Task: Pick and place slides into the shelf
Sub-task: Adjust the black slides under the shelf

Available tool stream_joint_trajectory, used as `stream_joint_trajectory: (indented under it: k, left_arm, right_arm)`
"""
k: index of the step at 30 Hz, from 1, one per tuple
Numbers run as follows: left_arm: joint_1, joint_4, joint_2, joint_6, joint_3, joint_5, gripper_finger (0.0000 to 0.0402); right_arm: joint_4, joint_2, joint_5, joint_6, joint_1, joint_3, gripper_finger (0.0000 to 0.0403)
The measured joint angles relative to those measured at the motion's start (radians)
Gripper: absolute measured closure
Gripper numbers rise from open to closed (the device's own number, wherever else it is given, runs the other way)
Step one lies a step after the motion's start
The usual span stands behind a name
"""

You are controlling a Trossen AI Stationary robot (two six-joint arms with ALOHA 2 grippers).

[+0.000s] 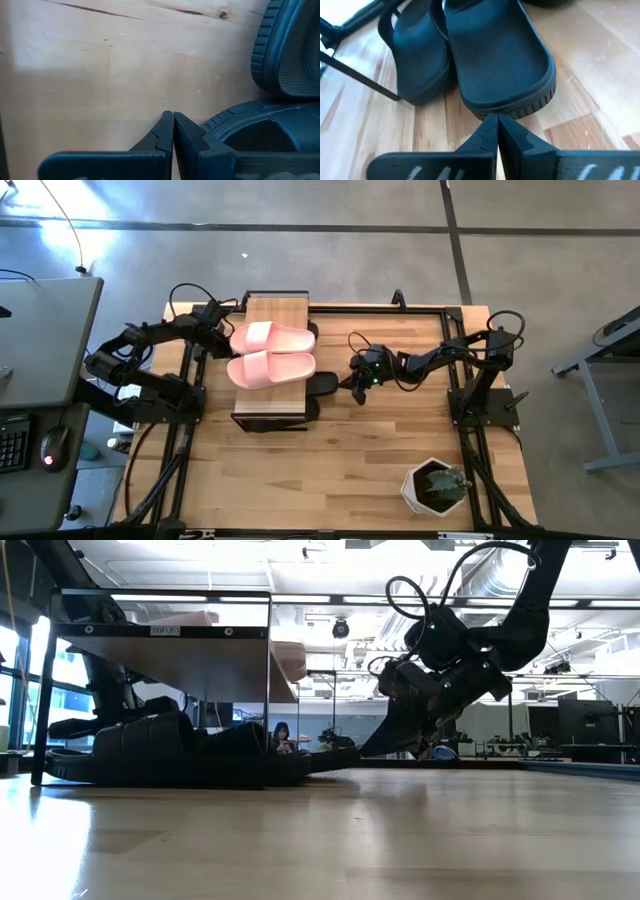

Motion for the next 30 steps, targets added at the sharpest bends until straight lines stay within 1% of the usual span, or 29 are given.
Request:
stream_joint_trajectory:
  k: [3,8,12,17,20,30]
  left_arm:
    - [0.000,0.007,0.000,0.000,0.000,0.001,0.0402]
    - [0.000,0.014,0.000,0.000,0.000,0.002,0.0401]
    - [-0.001,0.018,0.000,-0.003,0.000,0.006,0.0401]
    - [-0.001,0.019,0.000,-0.004,0.001,0.006,0.0401]
    - [-0.001,0.020,0.000,0.000,0.001,0.005,0.0401]
    - [-0.001,0.037,0.000,-0.001,0.001,0.008,0.0401]
  right_arm:
    - [0.025,0.000,0.002,0.022,0.000,0.000,0.0403]
    - [-0.004,0.008,0.004,0.024,0.000,0.030,0.0403]
    - [-0.046,0.052,0.032,0.027,0.003,0.090,0.0403]
    - [-0.055,0.124,0.028,0.019,0.003,0.158,0.0403]
    - [-0.055,0.146,0.028,0.019,0.003,0.182,0.0403]
    - [-0.052,0.149,0.030,0.024,0.013,0.196,0.0403]
